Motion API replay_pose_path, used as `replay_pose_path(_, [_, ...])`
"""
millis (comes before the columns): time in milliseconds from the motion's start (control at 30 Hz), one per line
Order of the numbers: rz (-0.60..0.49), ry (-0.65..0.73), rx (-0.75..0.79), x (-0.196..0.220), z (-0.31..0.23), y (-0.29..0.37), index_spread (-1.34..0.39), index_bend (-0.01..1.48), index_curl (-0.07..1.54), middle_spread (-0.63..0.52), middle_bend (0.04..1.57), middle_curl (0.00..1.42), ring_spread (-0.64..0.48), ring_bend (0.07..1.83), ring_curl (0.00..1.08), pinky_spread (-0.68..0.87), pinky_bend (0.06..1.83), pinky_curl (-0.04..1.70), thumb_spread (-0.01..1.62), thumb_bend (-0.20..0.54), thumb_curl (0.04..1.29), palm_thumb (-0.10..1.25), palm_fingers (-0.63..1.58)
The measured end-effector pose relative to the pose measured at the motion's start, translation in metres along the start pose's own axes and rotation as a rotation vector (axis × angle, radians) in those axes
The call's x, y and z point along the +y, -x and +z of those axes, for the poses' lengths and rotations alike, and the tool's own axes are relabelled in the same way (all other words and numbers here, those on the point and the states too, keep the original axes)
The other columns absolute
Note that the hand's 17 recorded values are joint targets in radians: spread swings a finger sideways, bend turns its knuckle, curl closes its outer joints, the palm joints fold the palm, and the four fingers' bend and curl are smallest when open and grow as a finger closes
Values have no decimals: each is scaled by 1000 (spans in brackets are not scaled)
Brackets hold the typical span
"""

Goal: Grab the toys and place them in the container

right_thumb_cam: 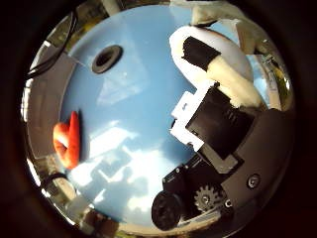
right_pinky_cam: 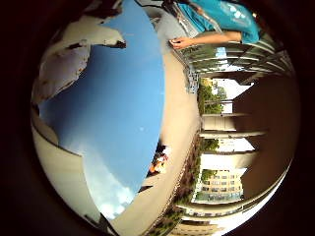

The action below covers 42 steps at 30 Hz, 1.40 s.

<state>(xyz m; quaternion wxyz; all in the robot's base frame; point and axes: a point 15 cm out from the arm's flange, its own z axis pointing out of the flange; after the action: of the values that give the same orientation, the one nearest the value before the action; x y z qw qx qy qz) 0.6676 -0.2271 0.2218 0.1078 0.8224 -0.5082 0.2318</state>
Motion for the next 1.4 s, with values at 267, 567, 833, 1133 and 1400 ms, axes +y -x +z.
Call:
replay_pose_path(267, [11,-51,-27,-1,-92,-13,-460,928,856,-106,1300,766,-39,1504,620,174,1678,346,989,63,596,904,1066])
replay_pose_path(567, [88,-183,-64,-25,-132,-14,-476,913,926,-97,1270,773,-16,1460,613,166,1626,386,1071,-65,604,671,1021])
replay_pose_path(833, [70,-164,14,-30,-48,-21,-381,546,742,-90,850,557,169,1135,465,356,1340,282,1143,-63,405,361,110])
replay_pose_path(1133, [-40,-63,58,-19,-3,-8,-206,366,556,6,596,410,265,896,319,435,1199,175,1046,-47,311,149,95])
replay_pose_path(1400, [-79,10,88,-10,37,7,-111,321,489,40,512,365,288,804,280,466,1071,107,1029,-36,289,133,224])
